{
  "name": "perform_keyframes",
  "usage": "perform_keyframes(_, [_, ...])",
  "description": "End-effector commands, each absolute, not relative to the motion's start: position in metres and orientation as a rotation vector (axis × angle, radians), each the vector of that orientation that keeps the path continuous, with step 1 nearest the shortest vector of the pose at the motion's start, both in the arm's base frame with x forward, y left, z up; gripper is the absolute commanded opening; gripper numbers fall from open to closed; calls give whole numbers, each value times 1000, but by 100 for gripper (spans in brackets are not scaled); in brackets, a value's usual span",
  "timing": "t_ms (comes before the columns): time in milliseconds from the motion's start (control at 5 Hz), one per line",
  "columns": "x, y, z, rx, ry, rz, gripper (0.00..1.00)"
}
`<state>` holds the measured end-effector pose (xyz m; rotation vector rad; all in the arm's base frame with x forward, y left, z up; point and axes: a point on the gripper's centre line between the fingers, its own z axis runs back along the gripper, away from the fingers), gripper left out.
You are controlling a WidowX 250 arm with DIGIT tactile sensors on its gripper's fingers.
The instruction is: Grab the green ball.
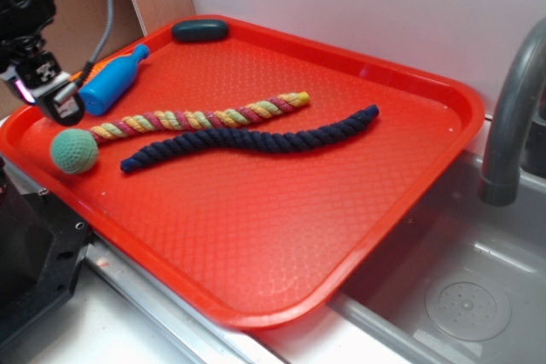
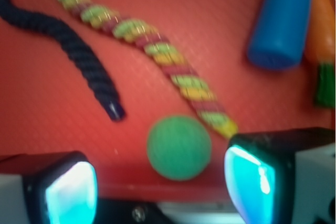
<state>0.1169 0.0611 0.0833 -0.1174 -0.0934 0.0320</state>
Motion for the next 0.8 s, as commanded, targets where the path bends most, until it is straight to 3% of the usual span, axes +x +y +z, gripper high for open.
perform_keyframes(0, [118, 74, 64, -67, -104, 88, 100])
perform_keyframes(400, [134, 60, 19, -116, -52, 56, 100])
perform_keyframes(600, [135, 51, 12, -99, -36, 65, 0])
